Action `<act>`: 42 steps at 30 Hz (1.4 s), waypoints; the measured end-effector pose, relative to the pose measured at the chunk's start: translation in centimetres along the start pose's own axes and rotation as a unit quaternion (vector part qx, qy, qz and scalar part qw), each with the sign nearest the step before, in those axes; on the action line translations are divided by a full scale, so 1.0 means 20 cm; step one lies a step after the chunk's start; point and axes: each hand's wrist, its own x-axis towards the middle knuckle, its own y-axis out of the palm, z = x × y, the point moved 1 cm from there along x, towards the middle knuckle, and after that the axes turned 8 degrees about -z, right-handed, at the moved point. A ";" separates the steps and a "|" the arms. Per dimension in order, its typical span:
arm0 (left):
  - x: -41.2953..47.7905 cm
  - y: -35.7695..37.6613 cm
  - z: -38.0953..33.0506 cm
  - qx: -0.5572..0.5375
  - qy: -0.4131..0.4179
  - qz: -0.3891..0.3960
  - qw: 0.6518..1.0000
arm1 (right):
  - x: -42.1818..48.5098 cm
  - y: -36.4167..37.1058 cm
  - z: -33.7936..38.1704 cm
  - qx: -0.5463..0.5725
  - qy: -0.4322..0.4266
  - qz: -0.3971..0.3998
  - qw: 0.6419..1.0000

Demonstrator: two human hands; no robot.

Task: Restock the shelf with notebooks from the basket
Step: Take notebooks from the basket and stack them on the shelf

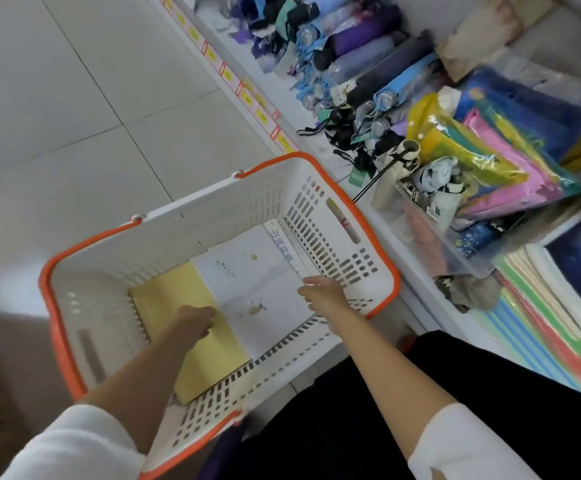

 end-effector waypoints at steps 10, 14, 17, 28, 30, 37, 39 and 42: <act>-0.03 0.28 0.02 -0.059 0.004 0.009 0.998 | 0.11 -0.02 -0.04 0.020 0.006 -0.010 1.000; -0.05 0.20 0.01 -0.116 -0.003 0.088 0.989 | 0.10 0.01 -0.03 -0.022 -0.009 0.004 1.000; -0.10 0.11 -0.04 -0.138 -0.007 0.208 0.968 | 0.09 0.02 -0.02 -0.067 -0.044 0.012 0.997; -0.20 -0.25 -0.18 -0.049 0.030 0.252 0.966 | -0.02 -0.02 0.05 -0.147 -0.116 0.095 0.978; -0.23 -0.21 -0.21 0.019 0.064 0.135 0.989 | -0.04 0.00 0.06 -0.162 -0.114 0.091 0.976; -0.33 -0.20 -0.22 -0.021 0.100 0.057 0.993 | -0.12 -0.02 0.10 -0.182 -0.129 0.072 0.972; -0.36 -0.28 -0.25 -0.048 0.113 0.112 0.986 | -0.14 -0.05 0.12 -0.176 -0.131 0.064 0.974; -0.42 -0.39 -0.26 -0.087 0.133 0.243 0.957 | -0.18 -0.07 0.15 -0.142 -0.121 0.058 0.981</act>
